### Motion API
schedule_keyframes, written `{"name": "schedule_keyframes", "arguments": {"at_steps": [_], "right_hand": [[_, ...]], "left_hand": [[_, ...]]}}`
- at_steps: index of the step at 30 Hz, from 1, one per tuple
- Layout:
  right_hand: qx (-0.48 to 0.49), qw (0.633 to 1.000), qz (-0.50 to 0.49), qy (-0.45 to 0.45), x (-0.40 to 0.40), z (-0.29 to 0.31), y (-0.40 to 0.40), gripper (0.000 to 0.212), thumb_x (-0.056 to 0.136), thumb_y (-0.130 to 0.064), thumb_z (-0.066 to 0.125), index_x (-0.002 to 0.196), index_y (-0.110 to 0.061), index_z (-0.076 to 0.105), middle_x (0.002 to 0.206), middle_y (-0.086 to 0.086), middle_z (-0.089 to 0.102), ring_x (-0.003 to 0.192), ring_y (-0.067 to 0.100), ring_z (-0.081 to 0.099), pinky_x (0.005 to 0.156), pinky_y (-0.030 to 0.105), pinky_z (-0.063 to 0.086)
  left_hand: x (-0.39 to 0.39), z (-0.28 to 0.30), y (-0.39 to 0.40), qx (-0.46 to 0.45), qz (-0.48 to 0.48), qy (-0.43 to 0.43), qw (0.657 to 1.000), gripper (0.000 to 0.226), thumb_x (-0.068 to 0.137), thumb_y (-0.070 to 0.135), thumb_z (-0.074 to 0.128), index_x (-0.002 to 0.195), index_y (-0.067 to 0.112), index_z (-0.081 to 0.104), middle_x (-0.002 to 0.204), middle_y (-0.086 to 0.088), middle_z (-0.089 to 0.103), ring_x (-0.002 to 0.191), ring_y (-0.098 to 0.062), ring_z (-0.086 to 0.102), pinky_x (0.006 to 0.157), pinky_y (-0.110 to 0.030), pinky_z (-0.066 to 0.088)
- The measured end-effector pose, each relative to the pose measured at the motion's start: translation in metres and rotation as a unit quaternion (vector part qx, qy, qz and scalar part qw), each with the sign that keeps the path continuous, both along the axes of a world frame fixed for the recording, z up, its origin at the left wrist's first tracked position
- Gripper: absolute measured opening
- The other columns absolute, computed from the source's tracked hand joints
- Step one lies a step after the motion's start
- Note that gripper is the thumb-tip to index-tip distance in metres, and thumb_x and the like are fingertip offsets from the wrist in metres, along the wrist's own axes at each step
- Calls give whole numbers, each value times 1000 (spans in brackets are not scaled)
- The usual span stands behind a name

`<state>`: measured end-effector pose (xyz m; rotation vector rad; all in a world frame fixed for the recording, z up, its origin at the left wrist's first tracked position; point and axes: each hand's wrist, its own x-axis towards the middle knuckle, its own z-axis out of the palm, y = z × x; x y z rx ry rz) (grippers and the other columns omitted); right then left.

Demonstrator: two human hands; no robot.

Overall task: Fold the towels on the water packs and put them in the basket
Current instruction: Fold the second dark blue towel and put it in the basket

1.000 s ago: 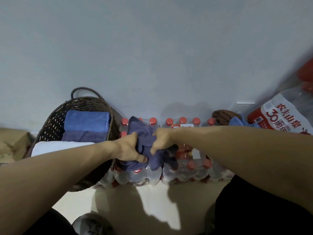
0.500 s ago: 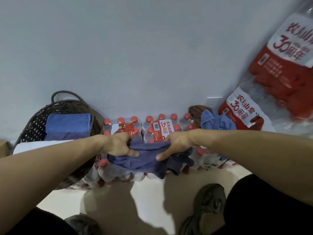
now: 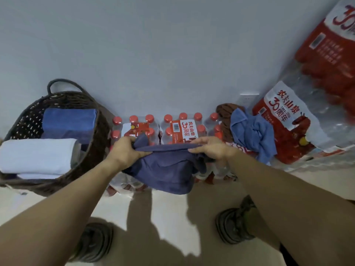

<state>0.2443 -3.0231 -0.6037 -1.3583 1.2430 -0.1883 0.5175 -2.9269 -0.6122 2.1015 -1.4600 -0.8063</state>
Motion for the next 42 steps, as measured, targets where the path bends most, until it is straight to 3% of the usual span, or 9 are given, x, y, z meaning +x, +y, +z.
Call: {"name": "schedule_keyframes", "arguments": {"at_steps": [2, 6, 9, 16, 21, 27, 31, 36, 42], "right_hand": [[-43, 999, -18, 11, -4, -2, -6, 18, 84, -16, 77, 101, -14, 72, 98, 0, 71, 83, 9, 66, 60, 10, 52], [-110, 988, -109, -8, -8, -7, -25, 16, 86, -18, 75, 95, -7, 67, 87, 7, 69, 78, 19, 65, 63, 22, 54], [-160, 974, -155, -28, 0, -14, -41, 18, 86, -14, 74, 98, -4, 65, 94, 12, 68, 86, 24, 64, 74, 33, 53], [-226, 951, -210, -18, 25, -43, -69, 32, 84, 1, 69, 107, -14, 54, 97, 4, 62, 86, 17, 61, 65, 14, 46], [-304, 922, -239, 18, 38, -50, -75, 29, 80, 4, 64, 87, -22, 54, 70, -8, 57, 61, -1, 53, 56, 8, 41], [-348, 907, -225, 76, 44, -55, -85, 26, 84, -7, 65, 78, -25, 48, 71, -14, 51, 61, -1, 49, 55, 4, 37], [-326, 921, -174, 120, 45, -54, -94, 23, 90, -10, 60, 109, -21, 55, 84, -10, 57, 72, 7, 54, 57, 11, 37], [-422, 893, -138, 68, 48, -48, -89, 43, 83, 12, 46, 112, -10, 70, 112, 5, 66, 102, 13, 58, 89, -2, 32], [-463, 865, -172, 89, 42, -56, -63, 52, 89, 10, 48, 137, -8, 54, 144, 9, 50, 130, 7, 40, 99, -5, 17]], "left_hand": [[3, -3, -5, -28, 11, 30, 999, 33, 67, 33, 88, 77, 22, 58, 65, 17, 56, 58, 4, 50, 48, -9, 37], [16, -7, -13, 26, 7, 174, 984, 49, 58, 44, 89, 97, 22, 67, 86, 11, 72, 78, 2, 67, 68, -11, 48], [12, -14, -27, -13, 86, 253, 963, 26, 83, 44, 71, 91, 19, 71, 85, 5, 74, 79, -10, 68, 63, -17, 51], [17, -30, -64, -127, 208, 26, 970, 12, 99, 22, 50, 89, 16, 52, 84, -3, 57, 78, -17, 50, 64, -21, 30], [31, -38, -82, -142, 217, -90, 962, 24, 98, 30, 53, 99, 7, 60, 96, -19, 67, 88, -37, 61, 74, -37, 45], [43, -46, -95, -179, 212, -108, 955, 26, 94, 36, 59, 94, 9, 59, 90, -15, 67, 84, -34, 62, 73, -40, 52], [43, -48, -103, -194, 220, -144, 945, 26, 90, 40, 63, 90, 14, 62, 92, -10, 66, 83, -30, 61, 71, -39, 49], [44, -56, -101, -175, 222, -176, 943, 30, 94, 38, 58, 94, 8, 61, 96, -15, 59, 85, -35, 57, 70, -40, 44], [44, -55, -98, -181, 217, -142, 949, 27, 100, 28, 50, 100, 4, 61, 103, -20, 59, 90, -37, 57, 75, -40, 43]]}}
